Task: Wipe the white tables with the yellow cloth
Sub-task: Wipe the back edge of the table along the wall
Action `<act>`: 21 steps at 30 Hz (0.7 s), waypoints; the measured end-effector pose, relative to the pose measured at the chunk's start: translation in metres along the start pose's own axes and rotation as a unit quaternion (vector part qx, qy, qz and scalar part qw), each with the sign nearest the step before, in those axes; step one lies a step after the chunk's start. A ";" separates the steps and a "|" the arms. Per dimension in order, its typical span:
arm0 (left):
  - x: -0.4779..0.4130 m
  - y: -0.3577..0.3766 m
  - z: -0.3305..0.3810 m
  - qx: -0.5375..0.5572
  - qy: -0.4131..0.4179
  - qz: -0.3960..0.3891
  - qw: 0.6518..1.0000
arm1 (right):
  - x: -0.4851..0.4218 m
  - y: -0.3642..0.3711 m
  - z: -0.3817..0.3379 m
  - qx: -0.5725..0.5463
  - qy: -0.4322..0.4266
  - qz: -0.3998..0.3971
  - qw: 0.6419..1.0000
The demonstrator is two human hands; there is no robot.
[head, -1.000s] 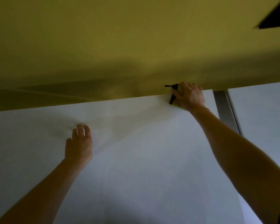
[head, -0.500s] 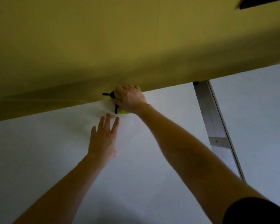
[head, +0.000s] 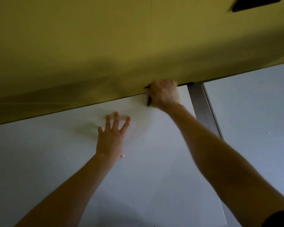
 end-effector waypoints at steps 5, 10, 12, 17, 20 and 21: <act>0.003 -0.002 0.000 -0.007 -0.009 0.003 1.000 | -0.011 0.029 -0.124 -0.057 -0.133 -0.116 0.983; 0.004 -0.003 -0.001 -0.001 -0.001 0.005 1.000 | -0.012 0.001 -0.016 -0.052 -0.054 -0.146 0.986; 0.004 -0.003 -0.001 -0.001 0.004 0.006 1.000 | -0.009 -0.022 0.054 -0.022 0.017 -0.116 0.993; 0.005 -0.004 -0.002 0.005 0.006 0.010 1.000 | 0.007 -0.028 0.104 0.005 0.183 -0.044 0.982; 0.005 -0.007 -0.004 0.015 0.004 0.008 1.000 | 0.003 -0.018 0.052 0.060 0.105 -0.015 0.993; 0.005 -0.007 -0.005 0.023 0.006 0.002 1.000 | -0.002 -0.013 0.030 0.056 0.063 -0.045 0.995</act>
Point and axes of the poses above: each hand's wrist, its own x-axis away from the middle knuckle, its own y-axis out of the palm, z = x × y, the point moved 5 cm from there along -x, towards the middle knuckle, and after that the axes turned 1 degree about -y, right-handed, at the moved point
